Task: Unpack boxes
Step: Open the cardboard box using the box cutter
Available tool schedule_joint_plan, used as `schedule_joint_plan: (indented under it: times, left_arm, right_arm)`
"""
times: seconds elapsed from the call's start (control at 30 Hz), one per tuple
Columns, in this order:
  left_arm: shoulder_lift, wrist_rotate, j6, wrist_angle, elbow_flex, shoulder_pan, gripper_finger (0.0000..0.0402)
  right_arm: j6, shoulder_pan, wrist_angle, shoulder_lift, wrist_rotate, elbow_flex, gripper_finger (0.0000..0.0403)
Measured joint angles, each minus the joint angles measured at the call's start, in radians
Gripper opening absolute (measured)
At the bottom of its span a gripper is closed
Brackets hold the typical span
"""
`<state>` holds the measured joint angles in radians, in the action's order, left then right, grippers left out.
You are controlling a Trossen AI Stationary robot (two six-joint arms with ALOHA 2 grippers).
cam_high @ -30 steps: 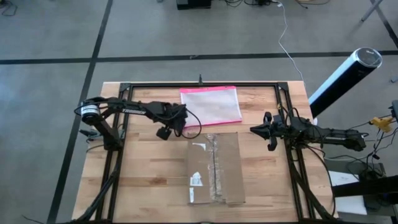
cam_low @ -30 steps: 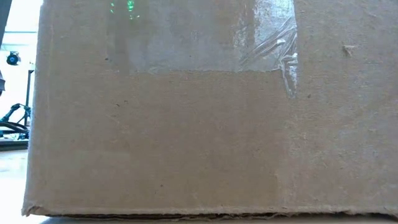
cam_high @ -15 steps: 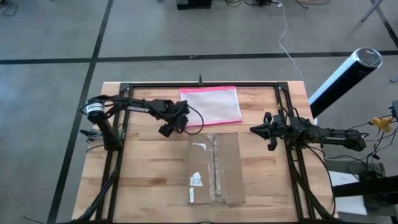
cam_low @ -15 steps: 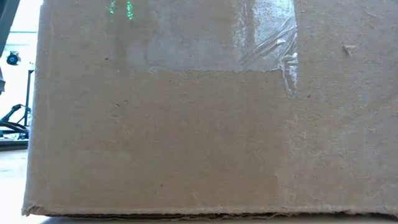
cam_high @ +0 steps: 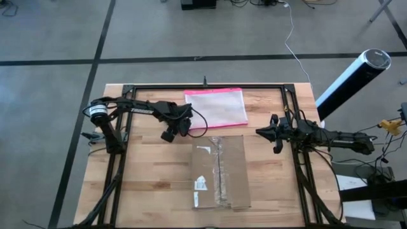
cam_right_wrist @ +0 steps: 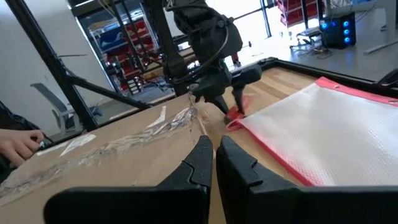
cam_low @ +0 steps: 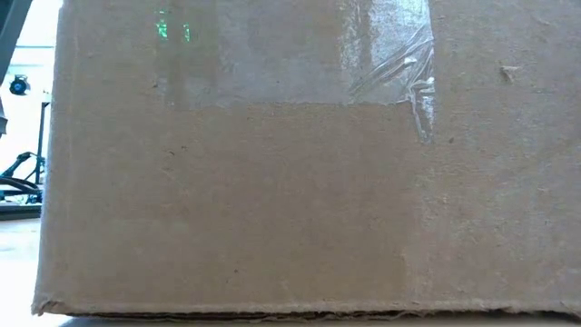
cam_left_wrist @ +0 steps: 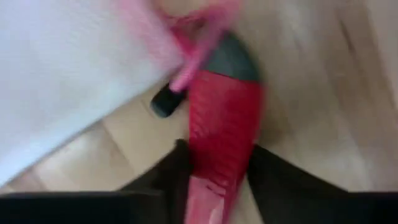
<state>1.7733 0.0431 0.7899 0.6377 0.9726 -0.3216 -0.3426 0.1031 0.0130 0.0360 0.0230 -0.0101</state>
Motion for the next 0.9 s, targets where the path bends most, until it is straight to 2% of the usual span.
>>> schedule_joint_plan:
  times: [0.07,0.1,0.43,0.7,0.9]
  left_arm:
    - [0.0,-0.009,-0.001,-0.002,-0.002,-0.001,0.0049]
    - [0.0,-0.01,-0.005,-0.004,-0.002,-0.002,0.0038]
    - [-0.065,0.03,-0.138,-0.005,-0.009,0.011,0.004]
    - [-0.294,0.047,-0.258,0.0,-0.007,0.06,0.004]
    - [-0.485,0.015,-0.507,-0.158,-0.006,0.099,0.004]
  right_arm:
    - [0.001,0.0,-0.001,0.0,0.0,0.0,0.0002]
    - [0.001,0.0,-0.001,0.0,0.0,0.0,0.0002]
    - [0.002,0.0,-0.001,0.0,0.0,0.0,0.0002]
    - [0.002,0.0,0.0,0.0,-0.008,0.0,0.0002]
    - [-0.009,0.0,0.019,0.0,-0.078,0.0,0.0002]
